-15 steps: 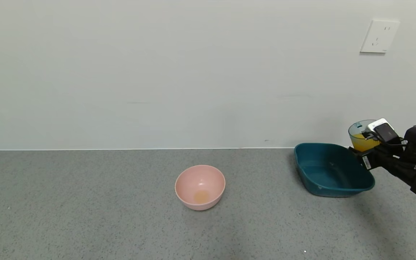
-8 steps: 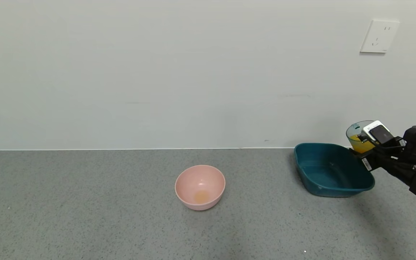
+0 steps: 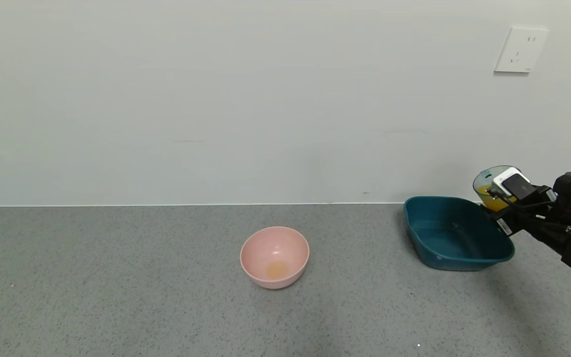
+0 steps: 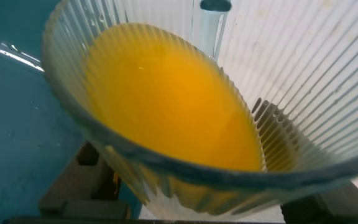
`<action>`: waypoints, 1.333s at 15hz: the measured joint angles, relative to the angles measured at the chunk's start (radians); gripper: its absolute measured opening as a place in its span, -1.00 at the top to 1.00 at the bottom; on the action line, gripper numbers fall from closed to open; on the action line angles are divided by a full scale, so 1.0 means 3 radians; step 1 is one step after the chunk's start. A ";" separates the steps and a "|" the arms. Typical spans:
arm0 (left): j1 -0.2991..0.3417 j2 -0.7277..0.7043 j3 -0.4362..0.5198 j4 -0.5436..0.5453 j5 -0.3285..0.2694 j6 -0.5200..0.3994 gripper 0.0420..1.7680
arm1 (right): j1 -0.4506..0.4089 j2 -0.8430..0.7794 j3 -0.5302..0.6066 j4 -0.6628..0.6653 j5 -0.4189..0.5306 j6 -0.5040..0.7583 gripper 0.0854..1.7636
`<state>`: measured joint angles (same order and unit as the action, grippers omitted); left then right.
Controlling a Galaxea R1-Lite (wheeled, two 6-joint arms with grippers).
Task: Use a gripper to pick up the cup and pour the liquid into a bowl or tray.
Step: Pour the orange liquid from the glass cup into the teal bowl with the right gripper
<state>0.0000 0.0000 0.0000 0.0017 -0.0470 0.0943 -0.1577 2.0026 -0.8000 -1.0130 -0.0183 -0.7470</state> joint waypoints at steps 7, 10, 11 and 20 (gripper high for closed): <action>0.0000 0.0000 0.0000 -0.0001 -0.0001 0.0001 -0.94 | 0.0024 0.0000 -0.0016 0.0006 -0.0077 -0.0338 -0.53; 0.0000 0.0000 0.0000 0.0000 -0.0001 0.0001 -0.94 | 0.0029 0.0002 -0.0023 0.0013 -0.0110 -0.0492 -0.53; 0.0000 0.0000 0.0000 -0.0001 -0.0001 0.0001 -0.94 | 0.0030 0.0004 -0.0029 0.0017 -0.0152 -0.0565 -0.53; 0.0000 0.0000 0.0000 0.0000 0.0000 0.0001 -0.94 | 0.0045 0.0025 -0.0075 0.0016 -0.0234 -0.1129 -0.53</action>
<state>0.0000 0.0000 0.0000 0.0017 -0.0470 0.0947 -0.1443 2.0100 -0.8226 -1.0083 -0.0885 -1.0857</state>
